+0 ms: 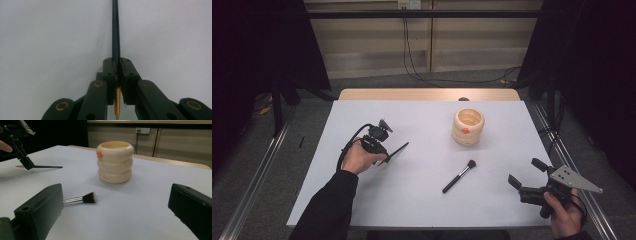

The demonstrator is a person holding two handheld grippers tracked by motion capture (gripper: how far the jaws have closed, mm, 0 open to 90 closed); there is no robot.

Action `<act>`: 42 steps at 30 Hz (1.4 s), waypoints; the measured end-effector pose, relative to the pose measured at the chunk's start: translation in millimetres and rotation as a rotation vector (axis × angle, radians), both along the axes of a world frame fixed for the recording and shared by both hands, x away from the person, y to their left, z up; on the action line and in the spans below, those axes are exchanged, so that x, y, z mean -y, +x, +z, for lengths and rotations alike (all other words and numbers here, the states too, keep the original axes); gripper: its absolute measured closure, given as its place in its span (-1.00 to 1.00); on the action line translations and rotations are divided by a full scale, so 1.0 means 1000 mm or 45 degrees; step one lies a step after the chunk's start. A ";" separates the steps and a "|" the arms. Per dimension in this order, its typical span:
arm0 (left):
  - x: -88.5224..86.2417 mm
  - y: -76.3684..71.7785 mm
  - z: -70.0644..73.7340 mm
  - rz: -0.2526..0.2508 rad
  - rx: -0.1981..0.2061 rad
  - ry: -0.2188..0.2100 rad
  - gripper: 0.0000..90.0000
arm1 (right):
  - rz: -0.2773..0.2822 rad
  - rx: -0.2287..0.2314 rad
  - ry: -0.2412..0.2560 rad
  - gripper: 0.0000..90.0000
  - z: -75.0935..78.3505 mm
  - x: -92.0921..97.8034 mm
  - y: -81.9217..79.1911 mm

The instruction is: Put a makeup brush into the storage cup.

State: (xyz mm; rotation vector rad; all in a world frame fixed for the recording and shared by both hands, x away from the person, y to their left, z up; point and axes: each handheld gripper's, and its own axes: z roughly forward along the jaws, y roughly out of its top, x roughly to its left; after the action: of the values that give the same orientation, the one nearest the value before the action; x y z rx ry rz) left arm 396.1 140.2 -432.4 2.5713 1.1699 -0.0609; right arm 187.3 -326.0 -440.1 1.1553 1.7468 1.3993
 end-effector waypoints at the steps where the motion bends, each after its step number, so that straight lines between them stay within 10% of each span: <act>1: 0.000 0.000 0.000 0.006 0.001 0.001 0.86 | 0.000 0.000 0.000 -1.00 0.000 0.000 0.000; 14: -0.005 -0.003 0.005 0.008 0.025 -0.070 0.86 | -0.005 -0.001 0.002 -1.00 0.000 0.000 0.000; 42: -0.023 -0.020 0.011 0.031 0.270 -0.365 0.86 | -0.006 -0.002 0.003 -1.00 0.000 0.000 0.000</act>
State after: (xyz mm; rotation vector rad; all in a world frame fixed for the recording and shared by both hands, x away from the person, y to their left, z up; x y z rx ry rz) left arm 376.5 163.5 -421.8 2.2514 1.0311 0.0458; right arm 187.5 -326.1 -440.2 1.1615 1.7423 1.3986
